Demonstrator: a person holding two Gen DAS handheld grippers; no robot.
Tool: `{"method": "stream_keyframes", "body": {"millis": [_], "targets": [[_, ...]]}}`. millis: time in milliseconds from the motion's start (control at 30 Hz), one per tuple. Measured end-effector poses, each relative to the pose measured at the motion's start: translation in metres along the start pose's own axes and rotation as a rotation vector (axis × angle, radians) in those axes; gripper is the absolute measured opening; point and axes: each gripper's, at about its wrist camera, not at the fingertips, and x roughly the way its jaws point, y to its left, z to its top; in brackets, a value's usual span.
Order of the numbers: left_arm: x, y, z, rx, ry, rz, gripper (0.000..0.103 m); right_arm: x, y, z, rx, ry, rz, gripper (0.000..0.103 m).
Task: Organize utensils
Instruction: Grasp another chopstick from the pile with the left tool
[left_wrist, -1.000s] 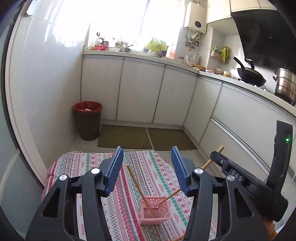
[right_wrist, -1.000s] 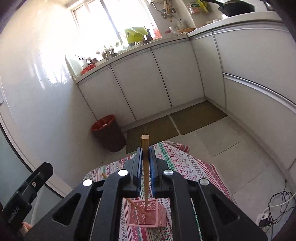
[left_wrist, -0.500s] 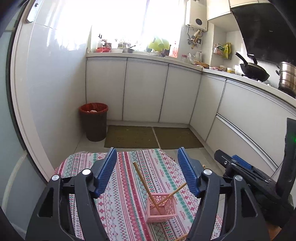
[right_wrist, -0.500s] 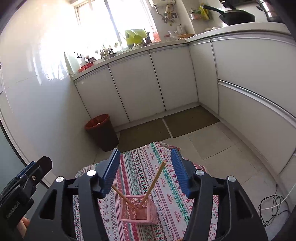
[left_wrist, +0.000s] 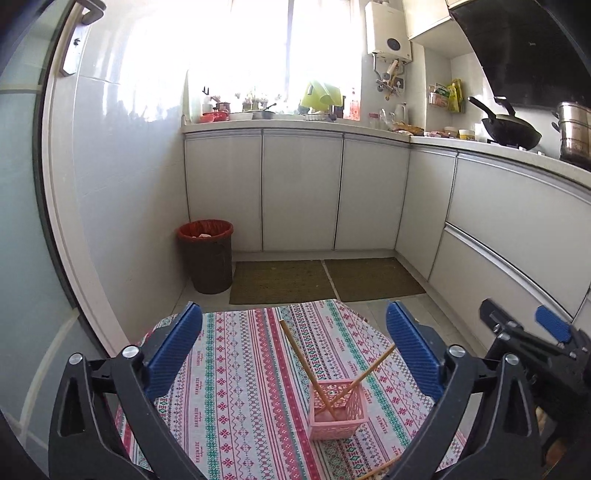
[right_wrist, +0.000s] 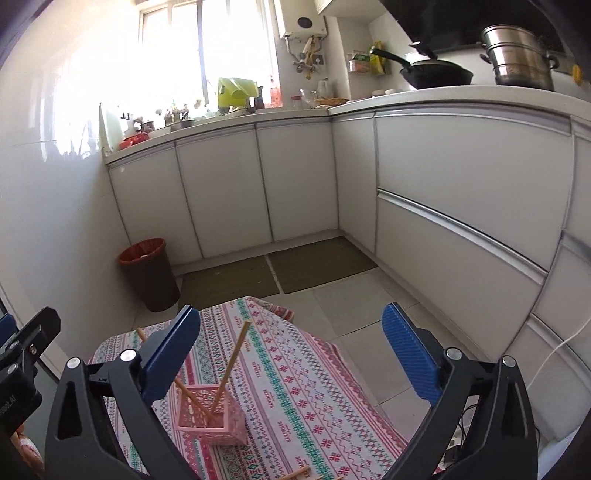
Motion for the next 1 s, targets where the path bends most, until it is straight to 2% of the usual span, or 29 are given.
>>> {"method": "stream_keyframes", "body": {"millis": [67, 167, 333, 367, 500, 567, 700, 733, 767, 833, 900, 1000], "targets": [[0.002, -0.004, -0.004, 0.037, 0.033, -0.013, 0.096, -0.003, -0.010, -0.002, 0.010, 0.005, -0.025, 0.096], [0.008, -0.015, -0.015, 0.109, 0.098, -0.050, 0.096, -0.006, -0.028, -0.013, 0.015, 0.060, -0.036, 0.096], [0.023, -0.045, -0.041, 0.243, 0.253, -0.192, 0.096, -0.005, -0.065, -0.041, 0.044, 0.191, -0.086, 0.096], [0.025, -0.053, -0.049, 0.263, 0.278, -0.210, 0.096, -0.004, -0.074, -0.045, 0.067, 0.220, -0.093, 0.096], [0.038, -0.094, -0.088, 0.444, 0.408, -0.307, 0.096, -0.001, -0.112, -0.057, 0.191, 0.307, -0.108, 0.096], [0.046, -0.116, -0.114, 0.527, 0.496, -0.366, 0.096, 0.002, -0.126, -0.060, 0.238, 0.339, -0.113, 0.096], [0.075, -0.146, -0.161, 0.575, 0.655, -0.434, 0.094, 0.007, -0.145, -0.066, 0.293, 0.393, -0.110, 0.096], [0.086, -0.154, -0.172, 0.579, 0.699, -0.444, 0.087, 0.010, -0.146, -0.068, 0.288, 0.408, -0.107, 0.096], [0.093, -0.161, -0.178, 0.583, 0.730, -0.445, 0.074, 0.012, -0.147, -0.070, 0.283, 0.421, -0.103, 0.096], [0.113, -0.171, -0.193, 0.576, 0.803, -0.432, 0.062, 0.017, -0.148, -0.075, 0.276, 0.449, -0.093, 0.096], [0.129, -0.177, -0.200, 0.565, 0.829, -0.402, 0.059, 0.024, -0.153, -0.083, 0.282, 0.497, -0.081, 0.096], [0.147, -0.179, -0.202, 0.549, 0.846, -0.359, 0.049, 0.033, -0.162, -0.093, 0.317, 0.570, -0.067, 0.096]]}}
